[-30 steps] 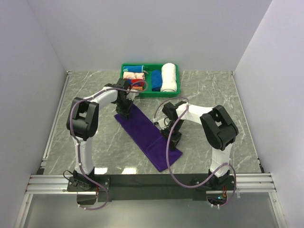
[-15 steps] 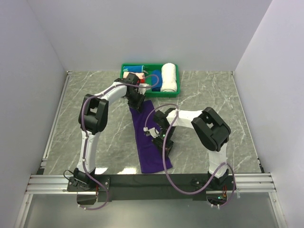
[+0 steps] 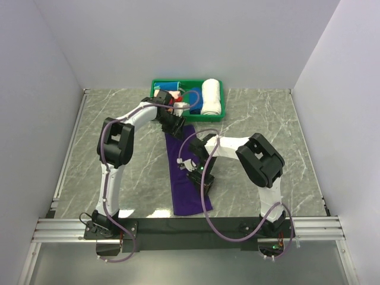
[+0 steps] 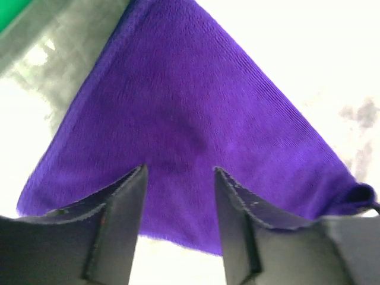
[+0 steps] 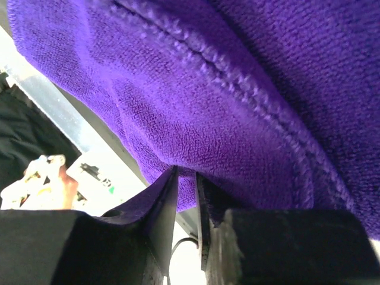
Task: Roll the towels
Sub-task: Fold the towel, then roll the towel
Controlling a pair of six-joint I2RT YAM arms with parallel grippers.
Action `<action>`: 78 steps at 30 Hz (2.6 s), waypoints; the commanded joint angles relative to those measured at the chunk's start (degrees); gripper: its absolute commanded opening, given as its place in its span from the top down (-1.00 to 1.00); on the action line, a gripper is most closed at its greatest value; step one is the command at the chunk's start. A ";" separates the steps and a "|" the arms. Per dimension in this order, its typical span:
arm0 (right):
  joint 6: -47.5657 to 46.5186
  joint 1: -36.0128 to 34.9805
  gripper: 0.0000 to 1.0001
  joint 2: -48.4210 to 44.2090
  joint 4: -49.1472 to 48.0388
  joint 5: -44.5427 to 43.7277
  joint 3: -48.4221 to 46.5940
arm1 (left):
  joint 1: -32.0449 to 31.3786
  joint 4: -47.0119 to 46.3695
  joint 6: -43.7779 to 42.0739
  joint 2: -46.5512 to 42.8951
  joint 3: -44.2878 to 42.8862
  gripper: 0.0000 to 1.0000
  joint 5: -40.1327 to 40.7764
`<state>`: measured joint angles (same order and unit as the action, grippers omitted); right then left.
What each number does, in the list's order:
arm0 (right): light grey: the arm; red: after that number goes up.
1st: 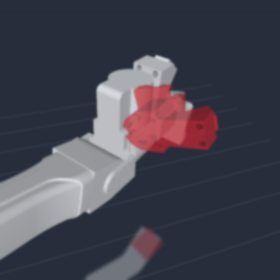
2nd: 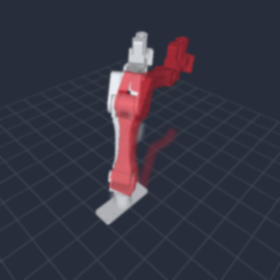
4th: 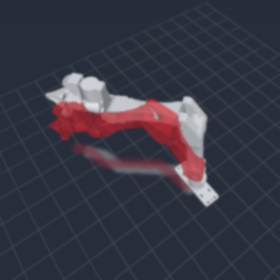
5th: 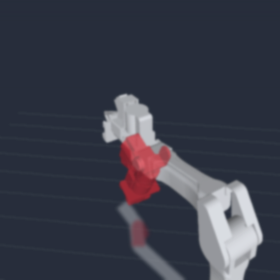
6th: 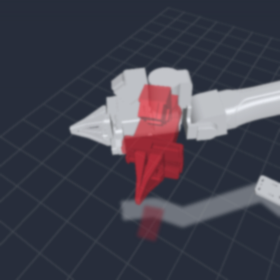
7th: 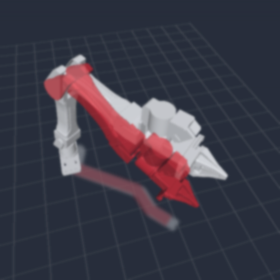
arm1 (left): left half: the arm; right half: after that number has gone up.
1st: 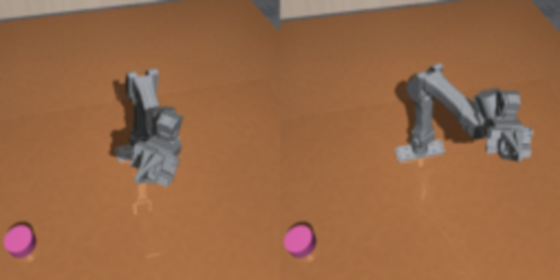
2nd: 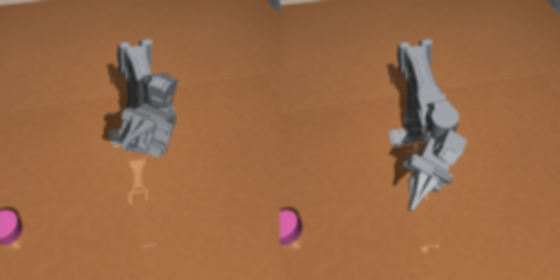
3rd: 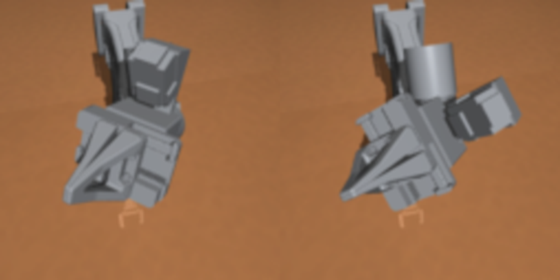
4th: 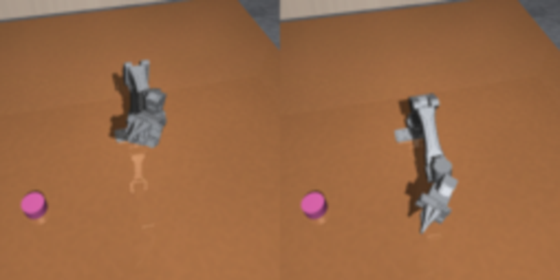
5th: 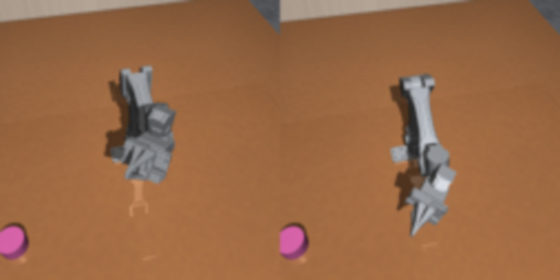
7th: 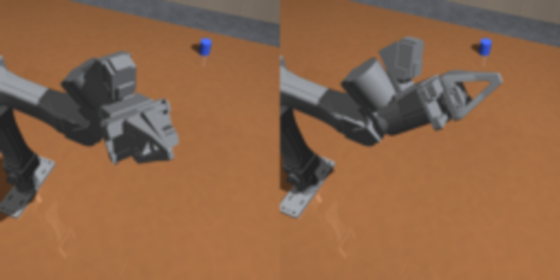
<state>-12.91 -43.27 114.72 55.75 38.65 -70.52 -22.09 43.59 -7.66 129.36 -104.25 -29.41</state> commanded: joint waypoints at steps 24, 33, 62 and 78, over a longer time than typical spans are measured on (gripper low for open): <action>-0.89 3.27 0.51 -1.96 -7.32 4.32 -3.22 | -29.43 -2.00 -18.72 -80.05 59.04 -0.22 12.31; -0.10 3.28 0.64 -0.81 -8.02 1.96 -2.43 | -54.63 -15.81 -15.62 -71.72 64.78 -0.02 25.44; 0.34 5.56 0.70 -6.87 -7.93 1.16 -0.32 | -59.22 -33.67 -17.04 -47.89 67.95 0.58 27.58; 0.69 6.53 0.70 -7.93 -8.72 -0.42 -1.11 | -54.91 -24.88 -13.44 -54.73 63.47 0.99 16.06</action>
<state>-12.43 -37.36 109.84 47.68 38.39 -70.83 -78.37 15.66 -22.94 77.87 -37.56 -7.40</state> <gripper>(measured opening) 0.146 0.022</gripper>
